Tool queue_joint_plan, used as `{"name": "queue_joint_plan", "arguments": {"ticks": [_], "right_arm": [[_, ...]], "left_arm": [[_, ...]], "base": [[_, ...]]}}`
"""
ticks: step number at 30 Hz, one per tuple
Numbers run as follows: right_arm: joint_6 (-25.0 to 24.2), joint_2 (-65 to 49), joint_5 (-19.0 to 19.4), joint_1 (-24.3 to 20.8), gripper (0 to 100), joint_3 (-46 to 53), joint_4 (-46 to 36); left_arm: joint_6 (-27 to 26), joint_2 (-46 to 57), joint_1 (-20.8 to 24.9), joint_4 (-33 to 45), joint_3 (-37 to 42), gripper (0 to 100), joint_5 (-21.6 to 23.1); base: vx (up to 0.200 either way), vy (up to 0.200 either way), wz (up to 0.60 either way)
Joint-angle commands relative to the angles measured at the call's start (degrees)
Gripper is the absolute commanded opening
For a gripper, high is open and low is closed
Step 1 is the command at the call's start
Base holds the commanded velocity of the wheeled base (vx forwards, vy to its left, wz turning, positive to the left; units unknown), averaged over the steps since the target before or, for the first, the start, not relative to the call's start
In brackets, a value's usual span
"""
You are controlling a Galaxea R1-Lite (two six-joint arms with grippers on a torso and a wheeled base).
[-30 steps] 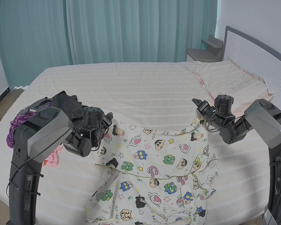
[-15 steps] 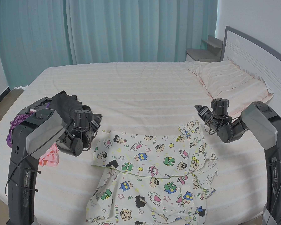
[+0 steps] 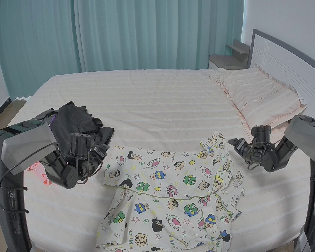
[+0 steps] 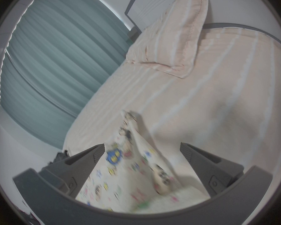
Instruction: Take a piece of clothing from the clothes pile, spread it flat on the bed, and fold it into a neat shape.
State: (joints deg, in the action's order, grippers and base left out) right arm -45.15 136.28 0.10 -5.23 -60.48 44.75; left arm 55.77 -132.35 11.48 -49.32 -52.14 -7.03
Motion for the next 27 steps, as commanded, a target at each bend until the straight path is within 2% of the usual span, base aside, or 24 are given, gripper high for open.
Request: {"name": "queue_joint_plan", "arguments": {"ticks": [1,4,7,16,18,20,23,27], "right_arm": [[8.24,-7.78,7.29,6.64,100,16.27,3.32],[10.09,-7.69,8.60,8.22,100,20.40,6.84],[11.14,-7.26,8.87,8.92,100,22.60,9.83],[14.83,-5.67,7.90,6.90,100,24.27,10.18],[16.59,-4.79,4.21,6.20,100,23.56,10.09],[18.61,-4.35,2.28,5.58,100,23.48,10.18],[21.25,-4.09,1.57,5.05,100,23.92,10.18],[25.73,-3.74,-0.71,1.98,100,25.15,10.27]], "left_arm": [[4.52,9.39,1.88,-6.84,14.35,100,3.78],[6.19,9.83,3.02,-9.92,17.69,100,3.87],[6.63,10.19,3.99,-11.94,19.80,100,3.87],[8.83,9.92,4.34,-13.52,20.76,100,3.87],[9.00,9.75,4.42,-13.52,21.11,100,3.87],[9.00,9.75,4.51,-13.52,21.55,100,3.87],[9.00,9.75,4.69,-13.61,21.64,100,3.78],[8.92,9.75,5.30,-15.19,22.96,100,3.69]], "base": [[-0.200,0.000,0.00],[-0.200,0.000,0.00],[0.000,0.000,0.00],[0.000,0.000,0.00],[0.000,0.000,0.00],[0.000,0.000,0.00],[0.000,0.000,0.00],[0.000,0.000,0.00]]}}
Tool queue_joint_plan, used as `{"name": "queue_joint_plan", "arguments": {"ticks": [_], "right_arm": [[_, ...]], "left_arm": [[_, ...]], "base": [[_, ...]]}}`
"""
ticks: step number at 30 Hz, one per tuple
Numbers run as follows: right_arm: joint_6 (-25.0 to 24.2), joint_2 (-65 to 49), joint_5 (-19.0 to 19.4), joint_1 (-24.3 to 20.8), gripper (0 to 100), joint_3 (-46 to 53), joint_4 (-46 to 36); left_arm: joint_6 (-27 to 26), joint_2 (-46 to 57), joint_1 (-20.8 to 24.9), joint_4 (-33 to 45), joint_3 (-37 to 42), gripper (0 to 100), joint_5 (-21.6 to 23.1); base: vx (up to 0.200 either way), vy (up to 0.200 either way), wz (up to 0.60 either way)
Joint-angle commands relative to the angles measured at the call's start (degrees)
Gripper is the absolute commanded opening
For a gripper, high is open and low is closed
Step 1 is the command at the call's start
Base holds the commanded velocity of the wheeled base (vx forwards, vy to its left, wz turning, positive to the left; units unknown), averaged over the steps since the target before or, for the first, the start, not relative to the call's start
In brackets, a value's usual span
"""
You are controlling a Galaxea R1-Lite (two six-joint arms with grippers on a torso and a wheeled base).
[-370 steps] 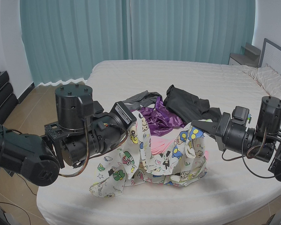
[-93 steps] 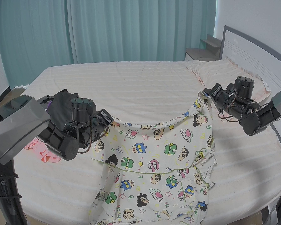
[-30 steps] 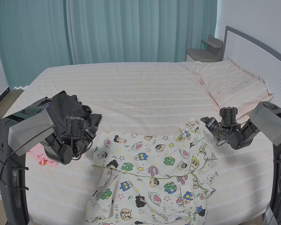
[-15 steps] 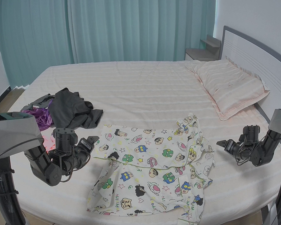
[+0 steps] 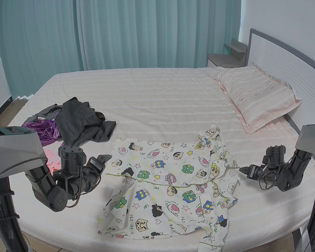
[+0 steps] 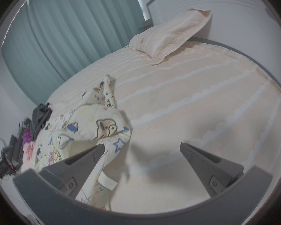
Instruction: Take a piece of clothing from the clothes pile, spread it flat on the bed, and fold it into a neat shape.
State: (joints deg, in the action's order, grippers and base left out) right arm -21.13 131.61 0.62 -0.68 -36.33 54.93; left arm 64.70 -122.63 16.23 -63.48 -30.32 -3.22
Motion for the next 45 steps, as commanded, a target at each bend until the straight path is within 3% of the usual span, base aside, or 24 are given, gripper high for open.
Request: {"name": "queue_joint_plan", "arguments": {"ticks": [1,9,13,22,29,45], "right_arm": [[2.23,1.02,-1.24,-3.18,100,1.17,0.09],[4.51,2.42,-3.35,-8.63,100,0.73,-0.09],[4.51,2.42,-4.93,-8.37,100,-0.41,0.00],[4.51,-3.03,-3.87,-0.37,100,3.54,0.88],[6.36,-3.64,-2.38,2.18,100,7.15,1.76],[8.38,3.21,-3.26,-7.49,100,2.75,3.08]], "left_arm": [[-0.01,0.02,0.65,-1.30,1.31,100,-0.12],[-0.01,-0.07,0.74,-2.27,1.75,100,-0.12],[-0.01,-0.07,0.74,-2.27,1.84,100,-0.12],[0.08,-0.33,0.74,-2.27,2.19,100,-0.03],[0.08,-0.33,1.18,-2.27,2.54,100,0.05],[-0.01,-2.79,1.00,-3.85,2.63,100,-0.12]], "base": [[0.000,0.000,0.00],[0.000,0.000,0.00],[0.000,0.000,0.00],[0.000,0.000,0.00],[0.000,0.000,0.00],[0.000,0.000,0.00]]}}
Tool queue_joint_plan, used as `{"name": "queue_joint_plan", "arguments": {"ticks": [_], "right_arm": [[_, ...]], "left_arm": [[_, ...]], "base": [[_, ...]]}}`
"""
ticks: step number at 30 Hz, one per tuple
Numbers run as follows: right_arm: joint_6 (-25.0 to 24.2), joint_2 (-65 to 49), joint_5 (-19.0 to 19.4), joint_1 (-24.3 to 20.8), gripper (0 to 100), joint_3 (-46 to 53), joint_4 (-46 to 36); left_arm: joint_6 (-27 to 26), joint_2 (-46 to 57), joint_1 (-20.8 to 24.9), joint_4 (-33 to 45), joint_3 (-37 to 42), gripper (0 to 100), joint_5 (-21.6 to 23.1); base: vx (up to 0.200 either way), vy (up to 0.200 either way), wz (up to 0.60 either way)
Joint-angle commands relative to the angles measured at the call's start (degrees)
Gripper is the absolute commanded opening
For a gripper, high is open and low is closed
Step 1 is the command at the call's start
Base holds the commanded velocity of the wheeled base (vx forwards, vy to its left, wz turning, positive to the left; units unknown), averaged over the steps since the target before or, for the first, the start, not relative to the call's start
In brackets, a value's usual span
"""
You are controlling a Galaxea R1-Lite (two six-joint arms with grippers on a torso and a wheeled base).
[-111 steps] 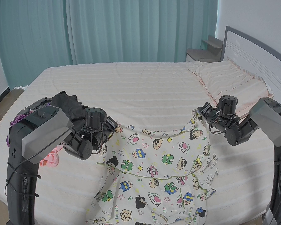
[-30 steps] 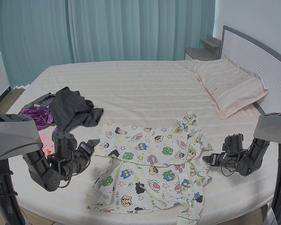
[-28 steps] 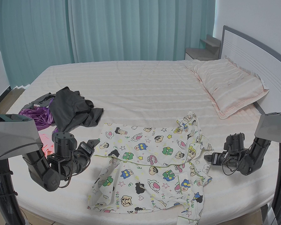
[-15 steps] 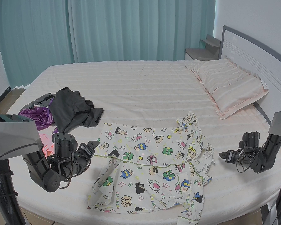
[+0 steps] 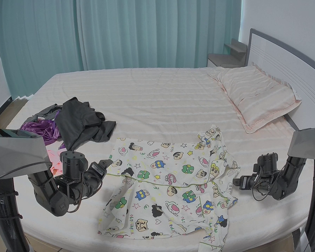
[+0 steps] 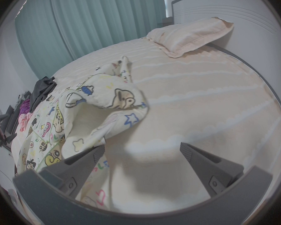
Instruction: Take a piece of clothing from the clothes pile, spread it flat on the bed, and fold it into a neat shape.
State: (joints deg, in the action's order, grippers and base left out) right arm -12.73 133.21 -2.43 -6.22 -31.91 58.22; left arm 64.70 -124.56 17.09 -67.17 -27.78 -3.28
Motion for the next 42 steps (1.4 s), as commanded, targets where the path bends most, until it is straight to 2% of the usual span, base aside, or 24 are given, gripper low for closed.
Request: {"name": "queue_joint_plan", "arguments": {"ticks": [1,15,19,20,26,27,29,35,42], "right_arm": [[-0.02,1.62,-0.21,-2.22,100,-2.01,-0.30],[-1.42,2.76,-0.04,-4.33,100,-4.56,-0.21],[-5.73,2.32,0.67,-5.65,100,-5.09,-0.30],[-6.61,2.23,0.93,-5.91,0,-5.09,-0.39],[-10.04,2.06,4.62,-6.00,0,-4.56,-0.39],[-12.85,1.97,6.38,-6.00,0,-4.47,-0.39],[-14.69,1.97,6.91,-5.91,0,-4.82,-0.48],[-15.31,0.39,6.64,-5.30,0,-4.03,-0.57],[-14.61,-4.45,6.38,-1.61,0,-2.19,-3.91]], "left_arm": [[-0.01,-0.86,0.14,-0.15,0.10,100,-0.06],[-0.01,-0.94,0.31,-0.15,0.10,100,0.03],[-0.01,-0.94,0.22,-0.15,0.18,100,-0.06],[-0.01,-0.94,0.31,-0.15,0.18,100,-0.06],[-0.01,-0.94,0.31,-0.15,0.18,100,-0.06],[-0.01,-0.94,0.31,-0.15,0.18,100,0.03],[-0.01,-1.03,0.31,-0.15,0.27,100,0.03],[-0.01,-1.03,0.31,-0.15,0.27,100,0.03],[-0.01,-1.03,0.31,-0.15,0.36,100,-0.06]], "base": [[0.000,0.000,0.00],[0.000,0.000,0.00],[0.000,0.000,0.00],[0.000,0.000,0.00],[0.000,0.000,0.00],[0.000,0.000,0.00],[0.000,0.000,0.00],[0.000,0.000,0.00],[0.000,0.000,0.00]]}}
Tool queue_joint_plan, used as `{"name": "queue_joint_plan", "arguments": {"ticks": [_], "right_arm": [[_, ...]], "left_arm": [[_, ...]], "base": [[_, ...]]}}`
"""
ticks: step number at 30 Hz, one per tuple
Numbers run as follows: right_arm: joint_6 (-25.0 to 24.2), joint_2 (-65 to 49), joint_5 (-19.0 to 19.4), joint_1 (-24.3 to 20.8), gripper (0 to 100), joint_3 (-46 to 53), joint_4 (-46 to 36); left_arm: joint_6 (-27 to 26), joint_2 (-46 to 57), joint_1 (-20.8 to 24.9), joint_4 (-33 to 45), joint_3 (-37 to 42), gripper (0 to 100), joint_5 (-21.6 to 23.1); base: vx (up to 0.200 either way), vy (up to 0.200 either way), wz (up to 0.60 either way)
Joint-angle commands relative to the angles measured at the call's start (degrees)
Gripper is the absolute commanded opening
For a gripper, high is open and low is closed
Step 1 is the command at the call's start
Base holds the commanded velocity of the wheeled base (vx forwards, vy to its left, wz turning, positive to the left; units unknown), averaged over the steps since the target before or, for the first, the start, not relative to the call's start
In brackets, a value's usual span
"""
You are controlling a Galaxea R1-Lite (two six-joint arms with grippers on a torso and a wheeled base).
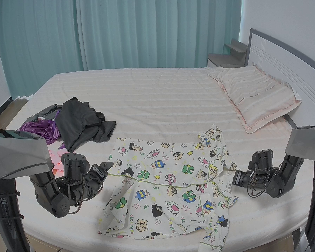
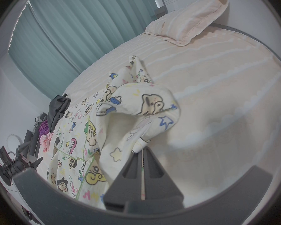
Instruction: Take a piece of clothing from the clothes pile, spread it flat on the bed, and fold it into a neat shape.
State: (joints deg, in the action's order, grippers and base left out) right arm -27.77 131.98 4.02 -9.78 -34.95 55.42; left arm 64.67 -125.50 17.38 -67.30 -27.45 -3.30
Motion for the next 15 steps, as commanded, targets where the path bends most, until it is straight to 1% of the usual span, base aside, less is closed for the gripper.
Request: {"name": "queue_joint_plan", "arguments": {"ticks": [1,3,6,11,13,14,15], "right_arm": [[0.44,-3.22,-0.07,1.95,0,0.85,-1.10],[2.02,-4.62,-0.16,4.06,0,2.17,-1.63],[3.51,-4.71,-0.07,5.03,0,3.40,-1.54],[3.69,-3.83,0.37,4.68,0,4.72,-0.93],[3.60,-3.57,0.55,3.71,0,4.72,-0.84],[3.60,-3.57,0.55,2.83,100,4.72,-0.84],[3.60,-3.57,0.55,2.31,100,4.63,-0.84]], "left_arm": [[0.02,-0.09,0.02,-0.02,0.03,100,-0.04],[0.02,-0.09,0.02,-0.02,0.03,100,-0.04],[-0.07,-0.01,0.02,-0.02,0.03,100,-0.04],[0.02,-0.09,0.02,-0.02,0.12,100,-0.04],[0.02,-0.09,0.02,-0.02,0.12,100,-0.04],[0.02,-0.09,0.02,-0.02,0.12,100,-0.04],[0.02,-0.09,0.02,-0.02,0.12,100,-0.04]], "base": [[0.000,0.000,0.00],[0.000,0.000,0.00],[0.000,0.000,0.00],[0.000,0.000,0.00],[0.000,0.000,0.00],[0.000,0.000,0.00],[0.000,0.000,0.00]]}}
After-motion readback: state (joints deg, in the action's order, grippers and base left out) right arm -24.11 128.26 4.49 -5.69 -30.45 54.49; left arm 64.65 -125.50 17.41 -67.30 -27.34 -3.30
